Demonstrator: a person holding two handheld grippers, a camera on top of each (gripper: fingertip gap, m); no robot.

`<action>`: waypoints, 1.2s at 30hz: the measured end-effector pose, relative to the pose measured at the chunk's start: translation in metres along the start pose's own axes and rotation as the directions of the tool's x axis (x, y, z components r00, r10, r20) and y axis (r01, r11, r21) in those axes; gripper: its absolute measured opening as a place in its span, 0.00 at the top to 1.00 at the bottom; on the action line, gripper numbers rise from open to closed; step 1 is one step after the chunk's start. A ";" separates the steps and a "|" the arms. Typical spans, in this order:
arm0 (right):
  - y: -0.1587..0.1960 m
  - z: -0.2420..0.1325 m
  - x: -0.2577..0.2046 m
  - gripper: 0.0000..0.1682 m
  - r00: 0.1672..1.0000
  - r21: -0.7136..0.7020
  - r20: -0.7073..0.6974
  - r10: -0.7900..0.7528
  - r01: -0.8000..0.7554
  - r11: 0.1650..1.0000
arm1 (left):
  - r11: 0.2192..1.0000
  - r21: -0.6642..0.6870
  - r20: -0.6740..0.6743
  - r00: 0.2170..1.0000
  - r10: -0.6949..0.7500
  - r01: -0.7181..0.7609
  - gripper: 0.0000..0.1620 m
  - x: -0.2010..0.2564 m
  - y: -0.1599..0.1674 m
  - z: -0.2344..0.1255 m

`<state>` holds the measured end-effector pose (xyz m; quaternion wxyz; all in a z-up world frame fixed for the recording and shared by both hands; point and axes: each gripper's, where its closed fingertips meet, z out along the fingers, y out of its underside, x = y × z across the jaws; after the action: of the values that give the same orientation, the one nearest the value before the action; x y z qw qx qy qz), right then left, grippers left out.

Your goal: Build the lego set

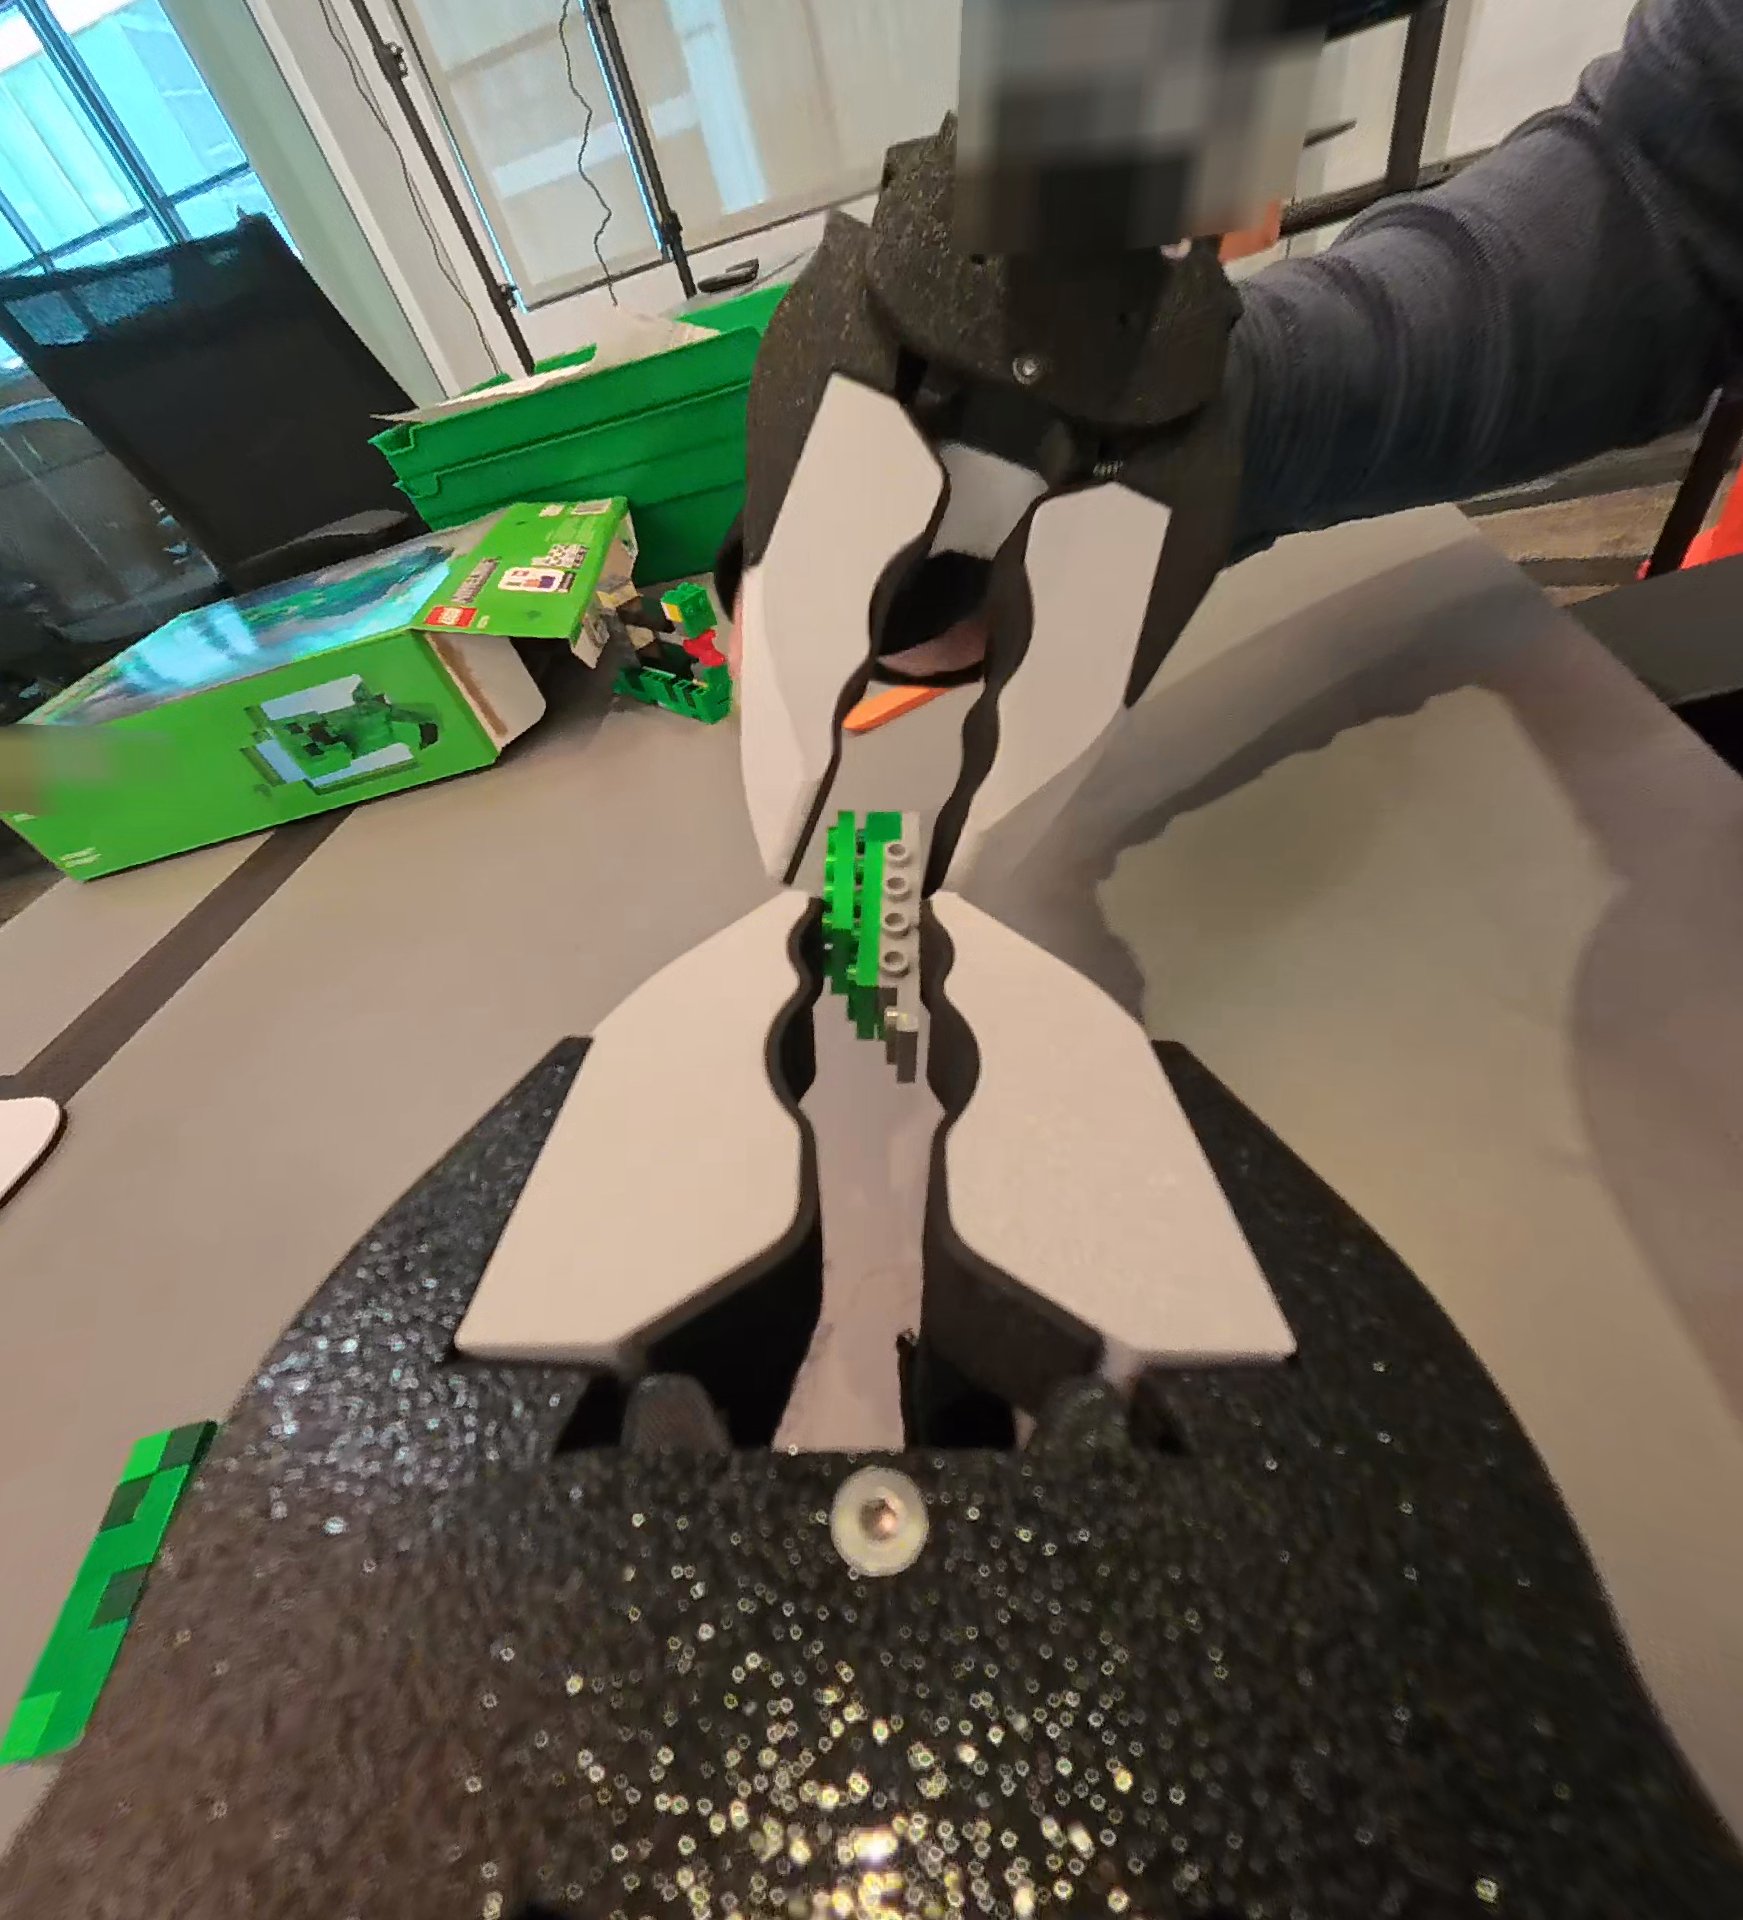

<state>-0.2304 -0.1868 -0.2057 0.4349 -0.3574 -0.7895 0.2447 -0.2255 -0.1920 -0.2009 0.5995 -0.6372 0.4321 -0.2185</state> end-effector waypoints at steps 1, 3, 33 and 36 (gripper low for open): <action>-0.001 0.000 0.000 0.87 1.000 0.007 0.006 0.012 -0.012 1.000 | 1.000 0.010 -0.001 1.000 -0.004 0.004 0.90 0.000 -0.001 -0.001; -0.004 -0.001 0.000 0.87 1.000 0.030 0.007 0.029 -0.030 0.999 | 0.999 0.034 -0.008 1.000 -0.006 0.006 0.90 0.000 -0.004 -0.003; 0.009 -0.004 -0.002 0.90 1.000 -0.113 0.031 0.001 0.003 0.994 | 0.922 -0.144 0.155 0.912 0.380 -0.359 0.91 -0.002 -0.003 -0.001; 0.013 -0.002 -0.006 0.90 0.998 -0.115 0.053 0.035 -0.029 0.993 | 0.916 -0.176 0.126 0.915 0.384 -0.360 0.91 0.000 0.002 -0.001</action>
<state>-0.2224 -0.1836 -0.2168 0.3878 -0.3874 -0.8080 0.2161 -0.2267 -0.1921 -0.2025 0.6132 -0.6014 0.5119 -0.0159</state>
